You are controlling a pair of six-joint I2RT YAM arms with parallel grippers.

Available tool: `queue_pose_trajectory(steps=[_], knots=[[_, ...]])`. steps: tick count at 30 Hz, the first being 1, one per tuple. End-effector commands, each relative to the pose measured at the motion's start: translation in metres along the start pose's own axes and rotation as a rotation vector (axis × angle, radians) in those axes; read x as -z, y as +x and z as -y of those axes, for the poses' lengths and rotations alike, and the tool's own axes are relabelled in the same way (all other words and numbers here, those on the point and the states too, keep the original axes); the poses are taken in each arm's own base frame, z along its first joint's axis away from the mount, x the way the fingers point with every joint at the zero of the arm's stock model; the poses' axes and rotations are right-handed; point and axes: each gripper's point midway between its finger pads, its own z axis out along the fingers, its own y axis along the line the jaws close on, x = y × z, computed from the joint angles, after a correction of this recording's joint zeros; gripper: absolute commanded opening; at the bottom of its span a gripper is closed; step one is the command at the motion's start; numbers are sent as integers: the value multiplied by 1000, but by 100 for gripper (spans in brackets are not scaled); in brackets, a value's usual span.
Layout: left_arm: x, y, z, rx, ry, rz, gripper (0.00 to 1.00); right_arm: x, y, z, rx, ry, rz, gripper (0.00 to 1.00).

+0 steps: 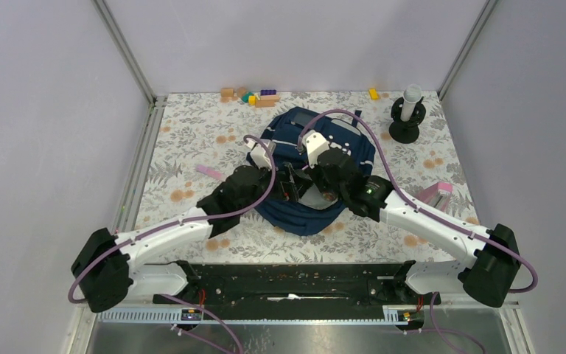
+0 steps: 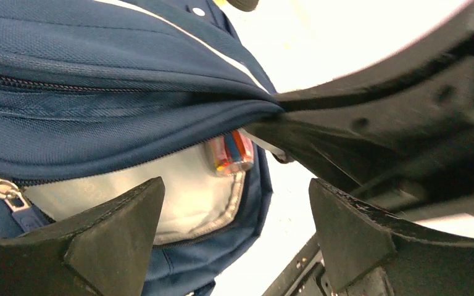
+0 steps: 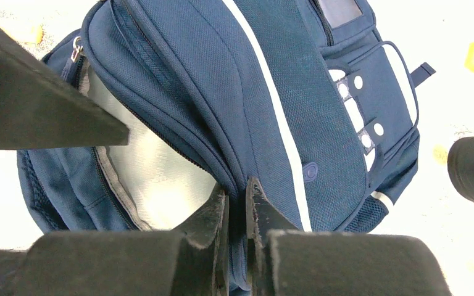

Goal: Pack the student bag
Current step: Place the stationery in the student bag, then zip the student bag at the center of the board.

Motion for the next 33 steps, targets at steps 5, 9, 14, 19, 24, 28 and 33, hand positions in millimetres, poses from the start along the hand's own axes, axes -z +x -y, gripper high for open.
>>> queue_pose_trajectory(steps=[5,9,14,19,24,28,33], knots=[[50,-3,14,-106,93,-42,91,8,-28,12,-81,58,117,0],[72,3,-1,-115,35,-92,94,12,-23,14,-85,61,119,0],[88,-6,-29,-70,-83,-185,98,16,-8,13,-73,51,116,0],[81,-40,-44,6,-112,-155,97,11,19,5,-55,20,75,0],[56,-59,-59,151,-41,-154,87,10,37,-5,-57,-19,51,0],[38,-67,-70,214,-7,-163,81,6,48,-14,-64,-56,42,0],[26,-73,-69,263,60,-166,93,-3,67,-21,-48,-72,-13,0]])
